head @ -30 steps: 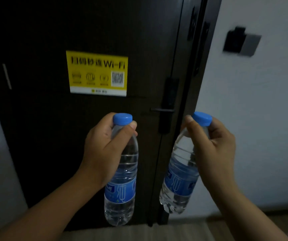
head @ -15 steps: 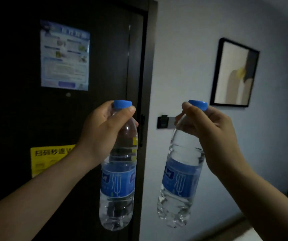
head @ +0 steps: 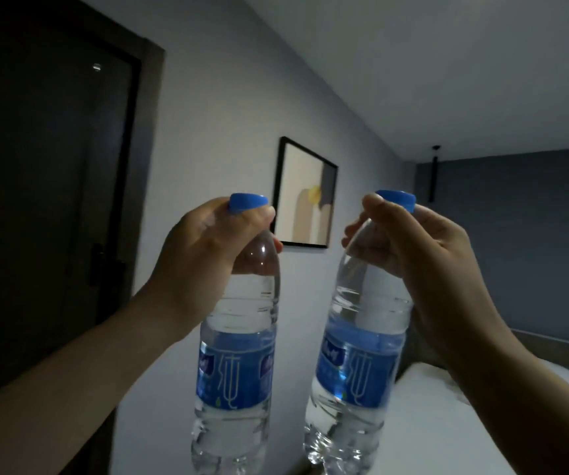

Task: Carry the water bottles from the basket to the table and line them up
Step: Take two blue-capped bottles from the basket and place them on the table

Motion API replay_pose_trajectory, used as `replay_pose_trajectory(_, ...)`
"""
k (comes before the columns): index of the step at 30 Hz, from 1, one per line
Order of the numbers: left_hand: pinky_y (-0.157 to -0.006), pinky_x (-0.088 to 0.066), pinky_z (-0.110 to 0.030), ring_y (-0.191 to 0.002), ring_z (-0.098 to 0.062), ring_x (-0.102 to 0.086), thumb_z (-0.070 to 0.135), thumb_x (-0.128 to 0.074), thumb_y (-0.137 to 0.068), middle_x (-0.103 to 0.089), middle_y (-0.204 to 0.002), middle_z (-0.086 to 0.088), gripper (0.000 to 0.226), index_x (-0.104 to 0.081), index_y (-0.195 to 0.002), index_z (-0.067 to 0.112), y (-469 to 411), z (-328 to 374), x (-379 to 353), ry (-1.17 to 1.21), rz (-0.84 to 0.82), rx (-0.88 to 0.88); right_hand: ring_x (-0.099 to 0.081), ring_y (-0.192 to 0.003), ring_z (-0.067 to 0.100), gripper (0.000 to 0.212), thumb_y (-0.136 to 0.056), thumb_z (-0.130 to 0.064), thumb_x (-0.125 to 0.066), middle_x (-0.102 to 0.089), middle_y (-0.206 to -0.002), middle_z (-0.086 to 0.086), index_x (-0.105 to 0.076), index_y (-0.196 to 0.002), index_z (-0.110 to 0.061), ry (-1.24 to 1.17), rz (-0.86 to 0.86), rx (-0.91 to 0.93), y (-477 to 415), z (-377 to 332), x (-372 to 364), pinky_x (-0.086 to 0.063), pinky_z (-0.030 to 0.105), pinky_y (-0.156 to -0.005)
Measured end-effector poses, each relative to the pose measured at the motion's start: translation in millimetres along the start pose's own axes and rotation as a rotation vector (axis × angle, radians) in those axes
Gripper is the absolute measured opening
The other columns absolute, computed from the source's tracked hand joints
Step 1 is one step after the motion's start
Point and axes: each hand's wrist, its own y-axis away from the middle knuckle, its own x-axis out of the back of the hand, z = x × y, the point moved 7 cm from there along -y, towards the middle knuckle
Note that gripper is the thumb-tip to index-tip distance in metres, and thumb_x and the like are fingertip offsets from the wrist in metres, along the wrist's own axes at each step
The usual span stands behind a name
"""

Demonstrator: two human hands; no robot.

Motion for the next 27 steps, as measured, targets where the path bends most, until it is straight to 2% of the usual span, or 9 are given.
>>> replay_pose_trajectory(4, -0.06, -0.055, -0.021, -0.071, -0.02, -0.07, 0.03, -0.057, -0.086, -0.071, -0.076, -0.013, 0.024, -0.063, -0.081, 0.008, -8.0, -17.7, -75.1, 0.121, -0.136, -0.023, -0.071, -0.072, 0.017, 0.022, -0.082, -0.032, -0.063, -0.072, -0.076, 0.008, -0.067, -0.081, -0.01, 0.146, 0.093, 0.003, 8.4, -15.2, 62.3, -0.056, 0.02, -0.067)
replay_pose_trajectory(8, -0.065, -0.059, -0.026, -0.07, -0.02, -0.071, 0.04, -0.059, -0.071, -0.073, -0.074, -0.007, 0.037, -0.062, -0.092, 0.01, -12.6, -28.4, -150.1, 0.301, -0.285, 0.01, -0.071, -0.072, 0.015, 0.025, -0.081, -0.034, -0.063, -0.073, -0.078, 0.005, -0.065, -0.089, -0.011, 0.335, 0.228, -0.025, 21.3, -34.1, 123.6, -0.057, 0.021, -0.068)
replay_pose_trajectory(14, -0.06, -0.054, -0.017, -0.069, -0.016, -0.07, 0.038, -0.054, -0.075, -0.072, -0.075, -0.005, 0.031, -0.06, -0.092, 0.012, -9.7, -21.7, -248.2, 0.561, -0.555, -0.045, -0.071, -0.073, 0.014, 0.019, -0.084, -0.03, -0.063, -0.073, -0.079, 0.007, -0.065, -0.09, -0.012, 0.646, 0.489, 0.001, 52.9, -81.6, 181.1, -0.058, 0.022, -0.07)
replay_pose_trajectory(20, -0.063, -0.057, -0.021, -0.068, -0.017, -0.07, 0.037, -0.052, -0.076, -0.071, -0.074, -0.005, 0.025, -0.06, -0.087, 0.016, 5.4, 7.5, -312.1, 0.872, -0.804, -0.088, -0.071, -0.071, 0.01, 0.022, -0.078, -0.04, -0.061, -0.073, -0.076, 0.0, -0.064, -0.082, -0.019, 1.061, 0.72, 0.043, 87.3, -146.9, 182.1, -0.055, 0.016, -0.066)
replay_pose_trajectory(23, -0.06, -0.056, -0.019, -0.066, -0.016, -0.07, 0.039, -0.053, -0.073, -0.071, -0.073, -0.006, 0.028, -0.06, -0.083, 0.014, 23.8, 26.4, -331.6, 1.042, -0.942, -0.072, -0.07, -0.071, 0.011, 0.024, -0.078, -0.039, -0.06, -0.072, -0.076, 0.001, -0.064, -0.086, -0.016, 1.147, 0.808, 0.04, 111.9, -171.8, 171.0, -0.053, 0.014, -0.063)
replay_pose_trajectory(27, -0.057, -0.054, -0.016, -0.066, -0.015, -0.07, 0.035, -0.053, -0.073, -0.07, -0.071, -0.006, 0.025, -0.06, -0.082, 0.012, 60.2, 60.7, -351.6, 1.233, -1.106, -0.03, -0.07, -0.073, 0.01, 0.023, -0.081, -0.034, -0.062, -0.071, -0.077, 0.002, -0.064, -0.09, -0.014, 1.25, 0.975, 0.012, 149.7, -203.3, 159.6, -0.056, 0.018, -0.067)
